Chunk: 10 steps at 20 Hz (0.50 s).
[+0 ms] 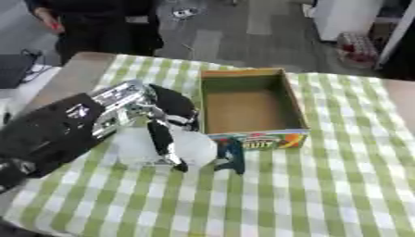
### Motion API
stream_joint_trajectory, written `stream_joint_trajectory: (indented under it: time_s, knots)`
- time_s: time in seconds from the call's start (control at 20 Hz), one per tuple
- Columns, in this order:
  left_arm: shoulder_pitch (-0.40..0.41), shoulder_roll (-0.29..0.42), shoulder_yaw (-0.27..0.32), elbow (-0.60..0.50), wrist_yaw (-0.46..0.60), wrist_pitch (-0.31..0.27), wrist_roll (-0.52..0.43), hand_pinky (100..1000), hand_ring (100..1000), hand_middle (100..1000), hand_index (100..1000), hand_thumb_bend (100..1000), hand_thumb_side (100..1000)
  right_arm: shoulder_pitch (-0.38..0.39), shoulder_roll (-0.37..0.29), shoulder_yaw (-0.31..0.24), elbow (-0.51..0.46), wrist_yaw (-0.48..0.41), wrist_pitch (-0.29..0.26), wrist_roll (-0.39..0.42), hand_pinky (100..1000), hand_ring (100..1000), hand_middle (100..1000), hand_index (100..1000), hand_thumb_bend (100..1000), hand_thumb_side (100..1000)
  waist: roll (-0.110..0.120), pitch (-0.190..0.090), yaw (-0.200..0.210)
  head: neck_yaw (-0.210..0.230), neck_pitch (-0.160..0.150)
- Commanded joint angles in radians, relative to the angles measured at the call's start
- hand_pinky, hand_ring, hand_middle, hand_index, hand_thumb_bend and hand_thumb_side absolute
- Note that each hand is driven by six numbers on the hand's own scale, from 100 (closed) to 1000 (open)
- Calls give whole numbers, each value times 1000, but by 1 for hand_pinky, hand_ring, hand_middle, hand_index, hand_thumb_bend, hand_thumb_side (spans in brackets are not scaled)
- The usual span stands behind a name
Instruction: Pick up objects on the table and place them in the box.
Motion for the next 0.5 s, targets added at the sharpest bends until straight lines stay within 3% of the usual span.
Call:
stream_joint_trajectory:
  time_s: [0.05, 0.2, 0.5]
  knots:
    - [-29, 71, 62, -92, 104, 73, -122, 100, 100, 100, 206, 121, 797, -8, -20, -9, -13, 4, 0, -4, 394, 560, 601, 737, 548, 909, 3, -10, 2, 0, -3]
    - [-45, 103, 109, -129, 216, 145, -210, 100, 100, 100, 209, 125, 799, -7, -21, -10, -13, 6, -1, -5, 394, 560, 601, 737, 549, 909, 5, -12, 4, 0, -3]
    - [-93, 130, 149, -83, 369, 203, -225, 100, 100, 100, 212, 124, 801, -2, -23, -9, -13, 9, 0, -7, 393, 560, 600, 737, 548, 910, 5, -16, 8, 5, -3]
